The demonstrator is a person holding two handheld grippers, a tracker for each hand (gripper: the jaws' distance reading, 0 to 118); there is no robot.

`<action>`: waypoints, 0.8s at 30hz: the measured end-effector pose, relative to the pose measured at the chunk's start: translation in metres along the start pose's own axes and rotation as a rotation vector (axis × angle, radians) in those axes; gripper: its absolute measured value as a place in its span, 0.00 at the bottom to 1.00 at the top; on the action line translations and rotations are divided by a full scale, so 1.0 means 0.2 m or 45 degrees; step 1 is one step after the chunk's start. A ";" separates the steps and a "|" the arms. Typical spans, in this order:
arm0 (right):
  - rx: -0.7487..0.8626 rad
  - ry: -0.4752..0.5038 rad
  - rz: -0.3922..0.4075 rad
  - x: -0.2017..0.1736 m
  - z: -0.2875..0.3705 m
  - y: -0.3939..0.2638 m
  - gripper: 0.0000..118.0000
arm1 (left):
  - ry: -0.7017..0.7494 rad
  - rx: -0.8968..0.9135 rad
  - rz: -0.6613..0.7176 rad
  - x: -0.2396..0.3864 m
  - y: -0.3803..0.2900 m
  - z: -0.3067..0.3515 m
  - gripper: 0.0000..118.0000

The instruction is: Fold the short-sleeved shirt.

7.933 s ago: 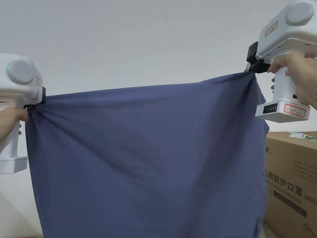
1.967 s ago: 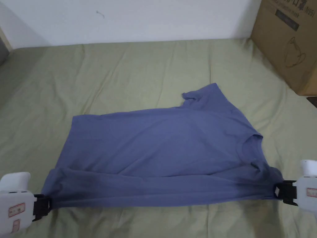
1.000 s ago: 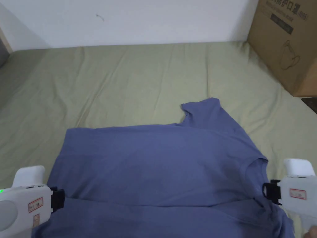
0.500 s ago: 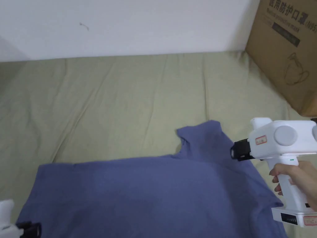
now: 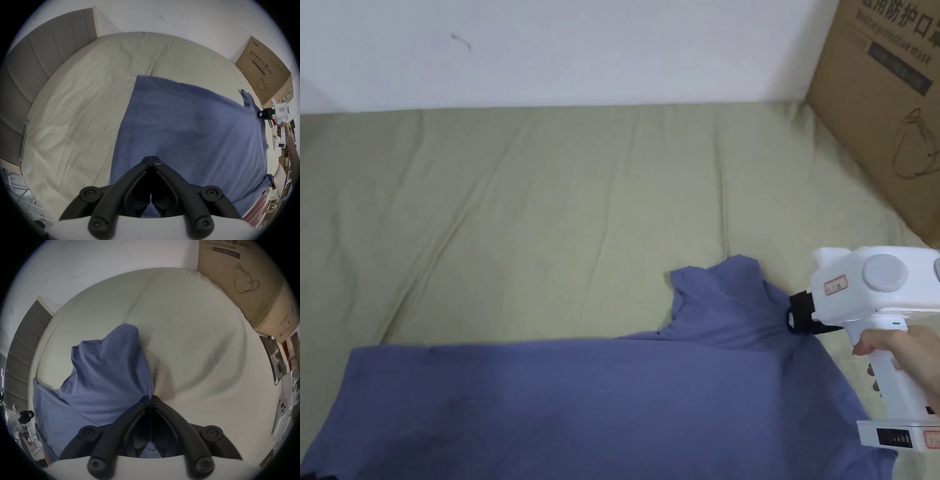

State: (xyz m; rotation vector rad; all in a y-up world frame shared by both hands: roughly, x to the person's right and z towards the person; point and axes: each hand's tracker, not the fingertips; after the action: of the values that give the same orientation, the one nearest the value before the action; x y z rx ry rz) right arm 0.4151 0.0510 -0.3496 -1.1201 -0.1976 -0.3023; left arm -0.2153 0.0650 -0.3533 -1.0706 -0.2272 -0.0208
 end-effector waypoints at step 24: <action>0.042 -0.014 0.035 -0.17 0.19 -0.08 0.00 | 0.069 -0.019 -0.022 0.01 0.68 -0.35 0.01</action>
State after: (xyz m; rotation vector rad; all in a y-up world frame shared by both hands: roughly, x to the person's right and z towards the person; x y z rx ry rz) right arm 0.3777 0.0841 -0.3301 -1.0912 -0.1959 -0.2677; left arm -0.1832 0.0698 -0.5017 -1.0815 -0.1880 -0.0669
